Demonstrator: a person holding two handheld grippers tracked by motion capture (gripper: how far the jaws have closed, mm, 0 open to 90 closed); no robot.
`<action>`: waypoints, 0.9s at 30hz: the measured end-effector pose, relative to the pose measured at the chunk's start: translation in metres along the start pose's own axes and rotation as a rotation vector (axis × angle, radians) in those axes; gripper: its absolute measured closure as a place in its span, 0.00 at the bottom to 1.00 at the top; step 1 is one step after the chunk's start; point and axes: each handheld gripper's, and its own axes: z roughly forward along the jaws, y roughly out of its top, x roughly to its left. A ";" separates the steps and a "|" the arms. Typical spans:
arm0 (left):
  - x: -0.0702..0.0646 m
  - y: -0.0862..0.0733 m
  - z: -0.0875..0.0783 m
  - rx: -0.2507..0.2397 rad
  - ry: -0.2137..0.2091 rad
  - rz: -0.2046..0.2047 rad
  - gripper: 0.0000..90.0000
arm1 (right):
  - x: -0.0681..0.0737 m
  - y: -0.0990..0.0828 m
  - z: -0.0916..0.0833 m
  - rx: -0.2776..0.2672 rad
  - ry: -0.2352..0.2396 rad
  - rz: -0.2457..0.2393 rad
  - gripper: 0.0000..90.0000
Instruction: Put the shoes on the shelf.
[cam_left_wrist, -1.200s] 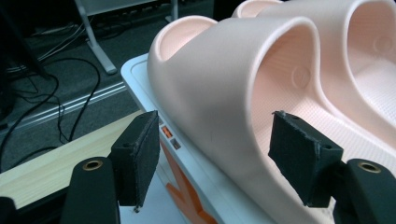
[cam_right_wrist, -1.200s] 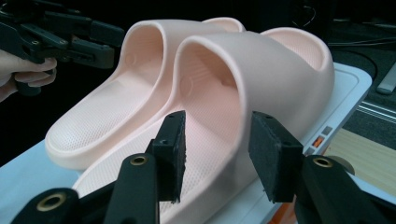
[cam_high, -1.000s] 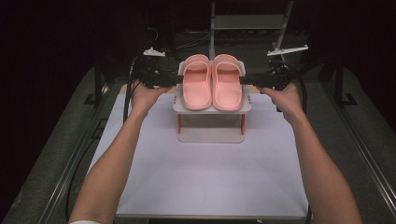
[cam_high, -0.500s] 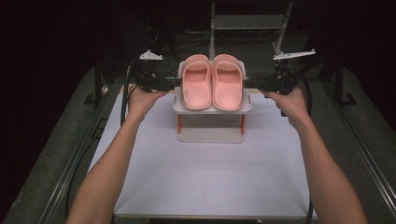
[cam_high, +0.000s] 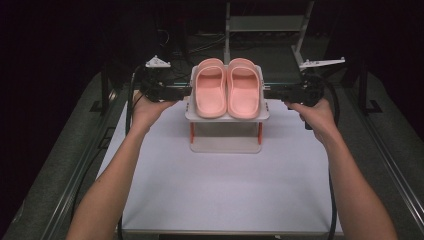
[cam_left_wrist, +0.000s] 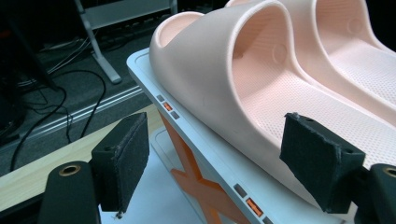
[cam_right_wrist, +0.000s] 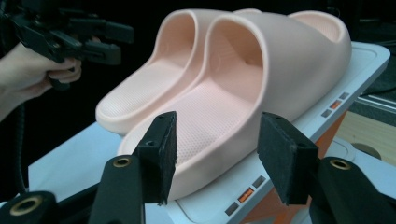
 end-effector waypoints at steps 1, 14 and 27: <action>0.000 -0.001 -0.001 0.000 -0.003 0.002 0.26 | 0.001 0.000 -0.001 -0.010 0.003 -0.001 0.52; 0.003 -0.013 -0.012 -0.010 0.007 -0.013 0.23 | 0.004 -0.009 -0.009 -0.002 0.008 0.004 0.49; 0.002 -0.021 -0.015 -0.011 0.007 -0.012 0.22 | 0.007 -0.010 -0.010 0.013 0.024 0.000 0.46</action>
